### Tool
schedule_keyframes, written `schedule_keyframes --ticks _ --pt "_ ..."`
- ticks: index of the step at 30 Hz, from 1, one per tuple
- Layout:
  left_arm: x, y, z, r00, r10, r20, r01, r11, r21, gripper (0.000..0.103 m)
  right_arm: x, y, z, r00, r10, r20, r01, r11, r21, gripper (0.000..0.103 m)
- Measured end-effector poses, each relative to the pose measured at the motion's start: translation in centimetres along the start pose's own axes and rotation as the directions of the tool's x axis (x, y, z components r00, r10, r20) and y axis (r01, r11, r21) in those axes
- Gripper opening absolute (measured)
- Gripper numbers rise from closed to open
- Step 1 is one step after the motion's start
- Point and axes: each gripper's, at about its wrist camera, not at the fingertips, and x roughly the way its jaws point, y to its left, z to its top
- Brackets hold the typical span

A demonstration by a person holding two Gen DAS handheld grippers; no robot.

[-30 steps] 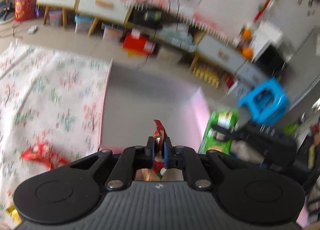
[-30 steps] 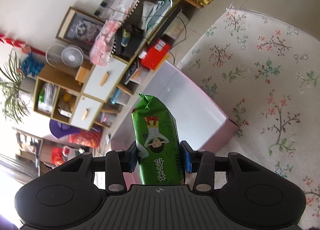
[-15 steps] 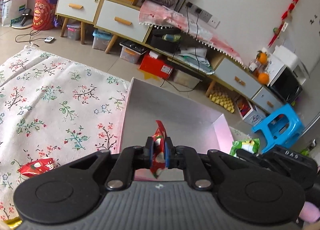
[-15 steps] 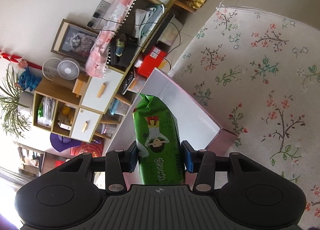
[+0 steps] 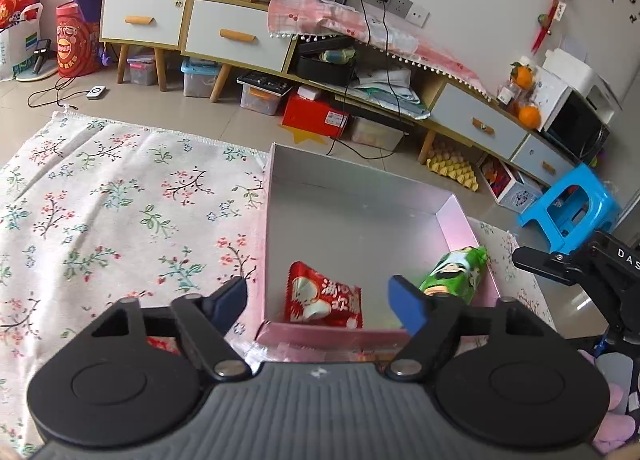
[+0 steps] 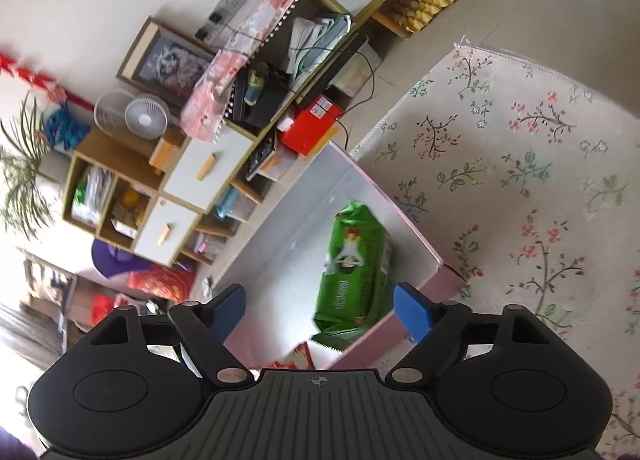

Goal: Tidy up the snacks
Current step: 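Move the left tool to the white milk-bar packet while the right tool reaches the clear rice-cake packet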

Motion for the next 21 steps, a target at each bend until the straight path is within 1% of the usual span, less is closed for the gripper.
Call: schedule_keyframes --ticks 2,4,6,8,12,21 --pt "-0.4 0.2 -0.1 1.0 0.011 -0.011 -0.011 1.0 0.021 0.087 -0.3 0.5 -0.3 1.0 -0.025 -0.014 0.024 0.999 -0.033 0.087" --pt "-1.0 0.5 -0.3 1.0 0.027 -0.014 -0.026 0.998 0.048 0.092 -0.6 0.9 -0.8 0.997 -0.065 -0.031 0.062 0.996 -0.069 0.09" --pt "-1.6 0.9 -0.5 0.999 0.046 -0.019 -0.045 0.996 0.074 0.095 -0.8 1.2 -1.3 0.993 -0.099 -0.058 0.093 0.99 -0.102 0.09" --pt "-2.2 1.4 -0.9 0.998 0.064 -0.023 -0.061 0.993 0.097 0.099 -1.1 1.5 -1.7 0.99 -0.117 -0.081 0.106 0.986 -0.13 0.09" --pt "-3.6 2.2 -1.8 0.995 0.098 -0.031 -0.093 0.986 0.136 0.102 -2.2 1.8 -2.8 0.984 -0.147 -0.102 0.124 0.972 -0.201 0.096" --pt "-5.5 3.8 -3.6 0.989 0.138 -0.052 -0.124 0.969 0.215 0.103 -3.6 1.8 -5.5 0.965 -0.216 -0.146 0.156 0.927 -0.341 0.096"
